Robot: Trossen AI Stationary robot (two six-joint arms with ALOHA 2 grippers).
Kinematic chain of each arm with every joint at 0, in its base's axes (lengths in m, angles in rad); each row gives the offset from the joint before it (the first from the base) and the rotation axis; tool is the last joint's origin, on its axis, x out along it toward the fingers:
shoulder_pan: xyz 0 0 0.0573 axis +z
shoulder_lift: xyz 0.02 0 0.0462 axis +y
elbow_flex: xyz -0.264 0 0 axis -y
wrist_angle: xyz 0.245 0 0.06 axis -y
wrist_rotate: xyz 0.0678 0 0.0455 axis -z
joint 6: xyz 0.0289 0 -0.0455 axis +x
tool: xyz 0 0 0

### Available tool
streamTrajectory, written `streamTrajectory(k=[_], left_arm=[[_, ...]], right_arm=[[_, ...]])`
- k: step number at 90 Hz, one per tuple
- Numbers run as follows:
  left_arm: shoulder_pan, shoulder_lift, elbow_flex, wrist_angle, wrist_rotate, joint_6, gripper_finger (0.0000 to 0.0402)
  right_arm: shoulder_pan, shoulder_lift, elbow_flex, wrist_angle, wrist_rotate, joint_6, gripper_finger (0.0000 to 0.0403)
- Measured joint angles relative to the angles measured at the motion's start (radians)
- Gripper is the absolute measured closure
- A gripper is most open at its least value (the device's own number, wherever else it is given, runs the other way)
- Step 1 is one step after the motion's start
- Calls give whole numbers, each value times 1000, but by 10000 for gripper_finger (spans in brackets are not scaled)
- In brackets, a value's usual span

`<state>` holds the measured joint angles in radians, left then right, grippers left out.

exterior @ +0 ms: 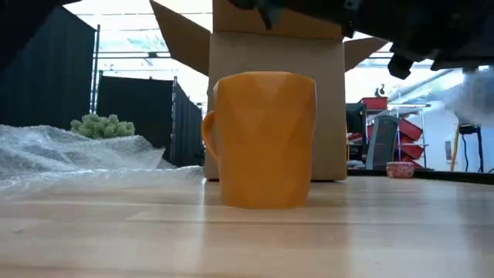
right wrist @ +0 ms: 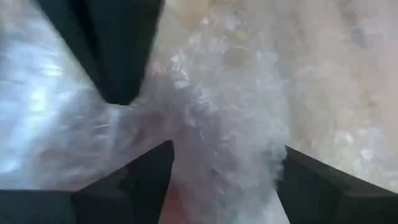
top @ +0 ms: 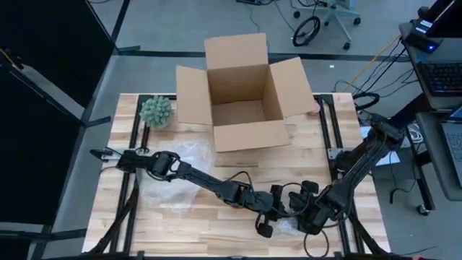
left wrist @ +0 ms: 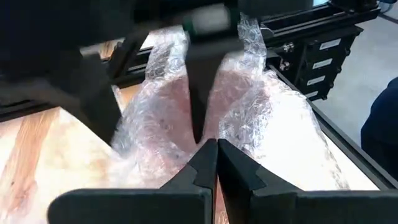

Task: Wrap mug
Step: Wrap the pink mug with the right bubble wrap

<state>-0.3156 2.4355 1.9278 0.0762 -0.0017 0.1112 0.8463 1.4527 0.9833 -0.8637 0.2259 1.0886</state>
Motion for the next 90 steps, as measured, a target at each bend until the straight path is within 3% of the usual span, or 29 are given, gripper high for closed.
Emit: streamTrajectory(k=[13,90], left_arm=[[0,0,0,-1,0,0,402],[1,2,-2,-1,0,0,402]], right_arm=[[0,-33,64,-95,4,8,161],[92,-36,96,16,28,-4,161]])
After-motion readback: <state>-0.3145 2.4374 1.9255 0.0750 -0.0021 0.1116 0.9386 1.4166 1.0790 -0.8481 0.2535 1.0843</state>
